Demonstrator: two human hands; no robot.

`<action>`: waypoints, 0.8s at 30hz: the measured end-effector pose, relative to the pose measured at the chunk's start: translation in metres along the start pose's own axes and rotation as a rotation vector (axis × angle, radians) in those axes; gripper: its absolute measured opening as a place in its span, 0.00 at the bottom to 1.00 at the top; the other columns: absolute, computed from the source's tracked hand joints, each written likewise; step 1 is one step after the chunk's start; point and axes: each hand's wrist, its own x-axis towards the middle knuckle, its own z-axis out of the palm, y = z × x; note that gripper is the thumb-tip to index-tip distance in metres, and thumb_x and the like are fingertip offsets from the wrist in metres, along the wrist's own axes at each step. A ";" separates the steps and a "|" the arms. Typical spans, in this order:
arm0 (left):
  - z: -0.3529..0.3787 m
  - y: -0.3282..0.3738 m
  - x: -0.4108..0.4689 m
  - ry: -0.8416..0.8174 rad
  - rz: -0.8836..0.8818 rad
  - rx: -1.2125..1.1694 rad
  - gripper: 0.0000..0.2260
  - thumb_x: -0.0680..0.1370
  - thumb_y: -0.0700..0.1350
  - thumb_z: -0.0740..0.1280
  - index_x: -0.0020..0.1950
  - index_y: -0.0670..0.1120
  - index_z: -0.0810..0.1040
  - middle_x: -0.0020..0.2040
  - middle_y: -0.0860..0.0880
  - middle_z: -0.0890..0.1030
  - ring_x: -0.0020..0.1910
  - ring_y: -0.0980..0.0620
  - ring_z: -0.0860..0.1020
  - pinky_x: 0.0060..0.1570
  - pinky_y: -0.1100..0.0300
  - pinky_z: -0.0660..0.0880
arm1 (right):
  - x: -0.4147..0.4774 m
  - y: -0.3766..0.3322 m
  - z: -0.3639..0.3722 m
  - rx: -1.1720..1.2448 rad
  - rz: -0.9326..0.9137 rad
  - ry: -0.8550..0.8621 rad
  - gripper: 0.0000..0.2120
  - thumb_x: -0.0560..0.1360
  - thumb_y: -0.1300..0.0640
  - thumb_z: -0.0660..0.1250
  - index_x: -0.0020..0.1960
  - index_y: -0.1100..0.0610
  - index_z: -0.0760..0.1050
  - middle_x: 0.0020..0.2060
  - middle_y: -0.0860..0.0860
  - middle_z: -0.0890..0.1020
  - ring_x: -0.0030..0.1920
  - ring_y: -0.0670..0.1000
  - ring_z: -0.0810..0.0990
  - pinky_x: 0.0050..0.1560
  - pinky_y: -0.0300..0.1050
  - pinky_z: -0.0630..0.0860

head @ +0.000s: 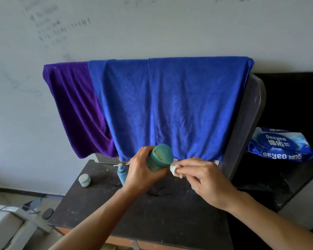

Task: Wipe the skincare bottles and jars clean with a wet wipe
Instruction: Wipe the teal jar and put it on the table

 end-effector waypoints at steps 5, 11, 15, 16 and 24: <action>0.016 0.017 0.001 -0.053 -0.144 -0.072 0.24 0.62 0.52 0.79 0.51 0.53 0.71 0.40 0.54 0.80 0.39 0.58 0.78 0.39 0.65 0.75 | 0.022 0.018 -0.016 0.316 0.355 0.180 0.12 0.76 0.67 0.64 0.54 0.57 0.82 0.50 0.45 0.83 0.47 0.44 0.83 0.49 0.36 0.77; 0.032 0.028 0.003 -0.227 -0.515 -0.639 0.21 0.68 0.39 0.77 0.58 0.41 0.75 0.50 0.41 0.84 0.48 0.45 0.83 0.54 0.47 0.79 | 0.021 0.027 0.004 0.358 0.496 0.059 0.13 0.76 0.67 0.63 0.57 0.57 0.80 0.53 0.46 0.83 0.50 0.40 0.81 0.51 0.28 0.74; 0.033 0.031 -0.001 -0.366 -0.624 -0.896 0.24 0.67 0.34 0.68 0.64 0.39 0.74 0.58 0.34 0.79 0.58 0.35 0.78 0.63 0.41 0.73 | 0.021 0.045 -0.010 0.383 0.540 -0.020 0.14 0.76 0.67 0.63 0.57 0.57 0.80 0.52 0.46 0.83 0.46 0.39 0.82 0.50 0.29 0.74; 0.030 0.030 -0.002 -0.368 -0.607 -0.888 0.24 0.67 0.34 0.69 0.64 0.40 0.74 0.58 0.34 0.80 0.59 0.35 0.78 0.63 0.41 0.72 | 0.022 0.045 -0.010 0.388 0.544 -0.019 0.14 0.76 0.68 0.63 0.57 0.57 0.80 0.53 0.46 0.84 0.46 0.39 0.82 0.50 0.31 0.75; 0.024 0.033 -0.007 -0.272 -0.270 -0.358 0.22 0.62 0.42 0.78 0.52 0.57 0.78 0.49 0.46 0.83 0.49 0.51 0.82 0.52 0.49 0.80 | 0.010 0.013 -0.023 0.298 0.262 -0.028 0.15 0.74 0.72 0.63 0.52 0.58 0.82 0.52 0.43 0.82 0.52 0.34 0.79 0.55 0.27 0.72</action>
